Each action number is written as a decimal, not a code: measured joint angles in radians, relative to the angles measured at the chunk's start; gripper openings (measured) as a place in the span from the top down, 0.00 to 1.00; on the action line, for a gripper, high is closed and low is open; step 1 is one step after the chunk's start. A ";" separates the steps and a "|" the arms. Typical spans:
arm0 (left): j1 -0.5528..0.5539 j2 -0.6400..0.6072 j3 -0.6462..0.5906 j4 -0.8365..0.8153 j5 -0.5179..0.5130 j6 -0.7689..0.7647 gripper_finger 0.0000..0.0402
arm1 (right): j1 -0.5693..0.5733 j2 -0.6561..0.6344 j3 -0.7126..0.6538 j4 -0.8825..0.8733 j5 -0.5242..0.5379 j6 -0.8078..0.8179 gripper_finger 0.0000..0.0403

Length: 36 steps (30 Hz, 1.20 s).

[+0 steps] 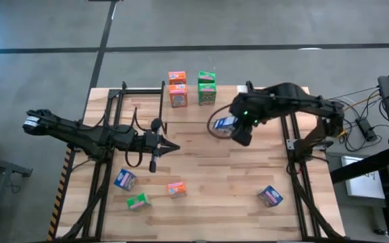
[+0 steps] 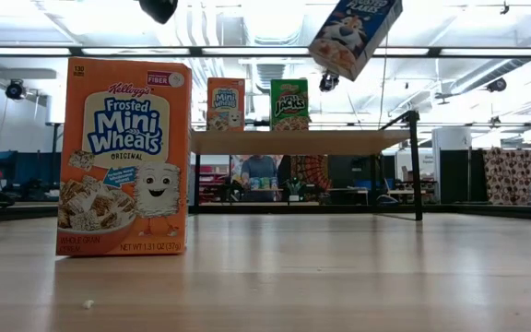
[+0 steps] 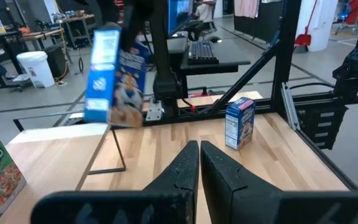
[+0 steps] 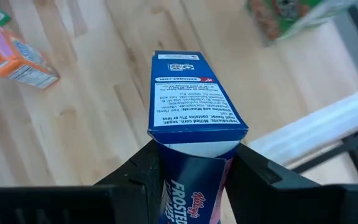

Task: Stack cereal on shelf
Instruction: Put the top right blue cereal box on the shelf

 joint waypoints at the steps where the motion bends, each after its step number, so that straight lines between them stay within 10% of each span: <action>1: -0.002 0.000 -0.002 0.000 0.000 -0.001 1.00 | -0.010 -0.013 -0.007 0.000 0.001 -0.009 0.68; 36: -0.004 0.000 -0.004 0.019 0.000 0.005 1.00 | -0.244 -0.033 -0.264 0.134 0.189 -0.760 0.68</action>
